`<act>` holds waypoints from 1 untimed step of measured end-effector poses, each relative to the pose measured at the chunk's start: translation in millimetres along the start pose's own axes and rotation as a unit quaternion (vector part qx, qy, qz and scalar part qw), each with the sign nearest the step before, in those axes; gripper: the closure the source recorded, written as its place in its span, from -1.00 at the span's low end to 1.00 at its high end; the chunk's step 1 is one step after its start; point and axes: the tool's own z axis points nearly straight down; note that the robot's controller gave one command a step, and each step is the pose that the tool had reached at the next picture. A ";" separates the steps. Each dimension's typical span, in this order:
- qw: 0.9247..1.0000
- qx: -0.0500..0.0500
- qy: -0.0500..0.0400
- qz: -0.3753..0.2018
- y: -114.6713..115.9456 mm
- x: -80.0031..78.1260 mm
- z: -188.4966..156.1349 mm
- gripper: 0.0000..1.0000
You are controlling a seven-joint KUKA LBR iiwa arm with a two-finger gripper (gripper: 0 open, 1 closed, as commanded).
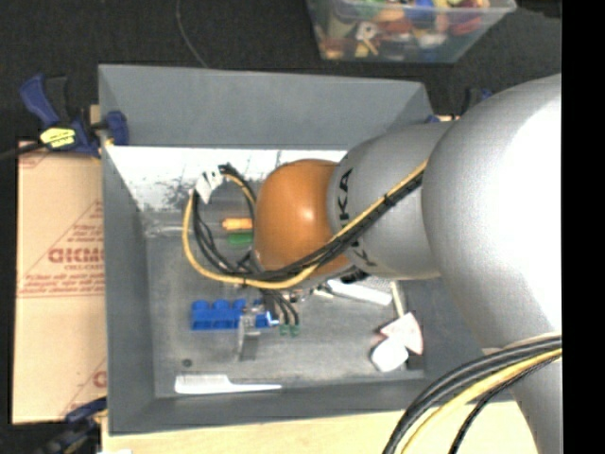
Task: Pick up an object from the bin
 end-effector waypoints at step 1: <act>0.997 -0.002 -0.007 0.081 -4.7 -14.2 29.6 -1.00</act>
Offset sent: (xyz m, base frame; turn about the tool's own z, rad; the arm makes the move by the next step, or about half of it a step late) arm 0.0191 -0.0019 -0.0294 0.0524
